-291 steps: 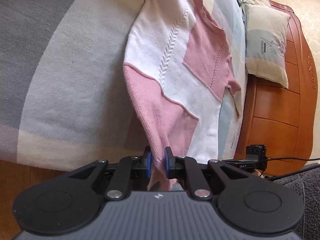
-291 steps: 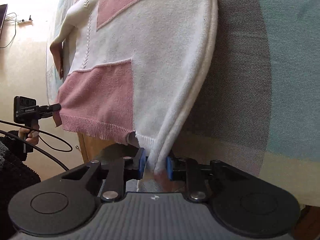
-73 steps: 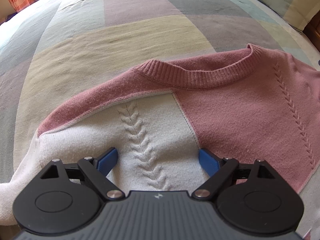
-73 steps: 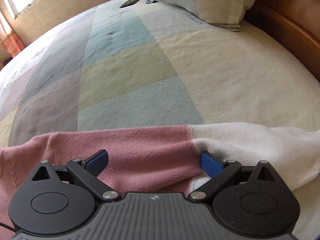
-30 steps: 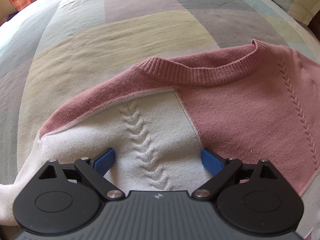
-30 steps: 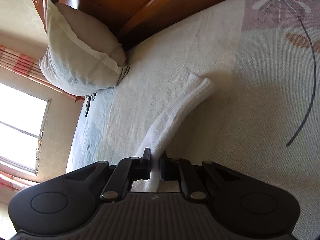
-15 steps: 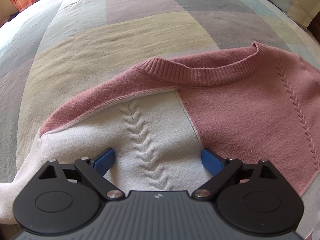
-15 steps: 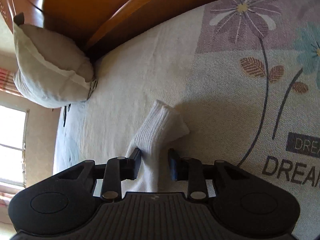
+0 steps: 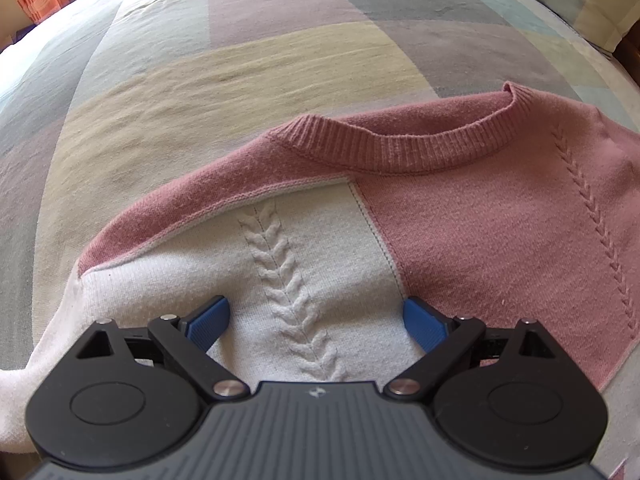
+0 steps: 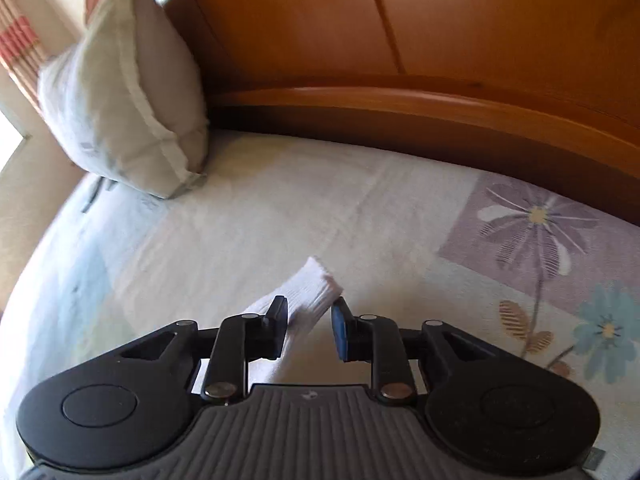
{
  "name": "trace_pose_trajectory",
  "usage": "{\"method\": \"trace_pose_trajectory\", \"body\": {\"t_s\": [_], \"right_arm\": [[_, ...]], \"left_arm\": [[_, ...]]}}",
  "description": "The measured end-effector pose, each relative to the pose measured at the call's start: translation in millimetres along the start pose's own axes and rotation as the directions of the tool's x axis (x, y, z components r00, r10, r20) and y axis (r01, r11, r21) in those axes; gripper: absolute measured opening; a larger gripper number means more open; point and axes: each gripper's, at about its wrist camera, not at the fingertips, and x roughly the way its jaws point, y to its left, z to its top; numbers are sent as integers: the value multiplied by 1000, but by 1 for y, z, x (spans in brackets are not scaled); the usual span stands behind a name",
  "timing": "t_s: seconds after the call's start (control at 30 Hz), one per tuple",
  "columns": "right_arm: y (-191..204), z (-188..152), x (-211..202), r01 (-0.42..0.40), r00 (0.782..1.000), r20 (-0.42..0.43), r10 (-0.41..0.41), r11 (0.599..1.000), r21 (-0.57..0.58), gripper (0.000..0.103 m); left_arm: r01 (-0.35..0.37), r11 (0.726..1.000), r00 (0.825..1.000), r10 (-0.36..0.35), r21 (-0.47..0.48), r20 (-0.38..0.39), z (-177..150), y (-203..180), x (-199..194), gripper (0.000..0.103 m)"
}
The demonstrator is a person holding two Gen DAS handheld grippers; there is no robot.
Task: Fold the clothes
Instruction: 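Open the right gripper and release the straightened sleeve on the bed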
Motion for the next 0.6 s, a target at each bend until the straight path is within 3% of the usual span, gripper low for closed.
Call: {"method": "trace_pose_trajectory", "body": {"t_s": [0.03,0.1,0.2,0.27,0.37,0.47,0.57,0.6], "right_arm": [[-6,-1,-1,35,999,18,-36,999,39,30],[-3,-8,-10,4,998,57,-6,999,34,33],[34,-23,-6,-23,999,36,28,991,-131,41],[65,-37,7,-67,998,-28,62,960,-272,46],[97,-56,37,-29,993,-114,-22,904,-427,50],[106,-57,52,30,998,-38,-57,862,-506,51],[118,-44,50,65,995,-33,-91,878,-474,51],[125,-47,42,41,997,-35,-67,869,-493,51]], "left_arm": [[1,1000,1000,-1,1,0,0,0,0,94],[1,1000,1000,-1,5,-1,1,1,1,95],[0,1000,1000,0,6,1,1,1,1,95],[-1,1000,1000,1,6,2,1,1,1,95],[0,1000,1000,0,9,0,3,1,1,95],[3,1000,1000,-3,19,0,4,3,0,96],[-2,1000,1000,2,17,6,3,3,-1,99],[-8,1000,1000,8,12,7,3,3,0,100]]}}
